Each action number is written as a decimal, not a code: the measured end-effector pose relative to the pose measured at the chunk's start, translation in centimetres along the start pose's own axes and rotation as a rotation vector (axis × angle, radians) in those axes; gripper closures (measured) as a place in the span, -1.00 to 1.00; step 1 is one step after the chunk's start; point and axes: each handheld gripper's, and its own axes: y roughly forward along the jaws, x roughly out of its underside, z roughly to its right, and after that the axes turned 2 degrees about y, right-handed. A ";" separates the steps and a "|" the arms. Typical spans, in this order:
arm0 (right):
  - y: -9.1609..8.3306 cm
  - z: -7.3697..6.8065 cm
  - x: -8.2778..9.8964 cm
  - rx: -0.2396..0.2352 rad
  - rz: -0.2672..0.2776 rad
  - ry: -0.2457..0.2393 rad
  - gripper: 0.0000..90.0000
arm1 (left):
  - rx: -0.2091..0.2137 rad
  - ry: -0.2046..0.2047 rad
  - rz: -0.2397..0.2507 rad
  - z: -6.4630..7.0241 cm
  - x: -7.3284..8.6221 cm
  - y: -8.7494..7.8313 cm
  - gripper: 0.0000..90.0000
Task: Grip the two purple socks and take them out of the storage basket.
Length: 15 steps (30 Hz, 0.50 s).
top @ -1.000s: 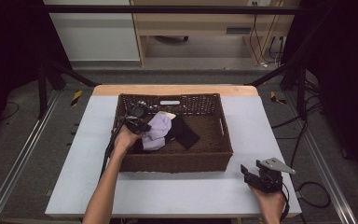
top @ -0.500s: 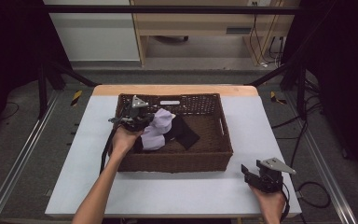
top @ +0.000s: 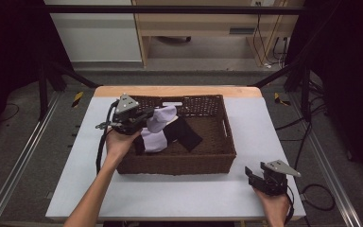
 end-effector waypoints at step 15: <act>-0.2 0.2 0.0 0.004 0.013 0.009 -0.21 | 0.059 0.032 0.144 2.3 -1.2 -6.4 0.93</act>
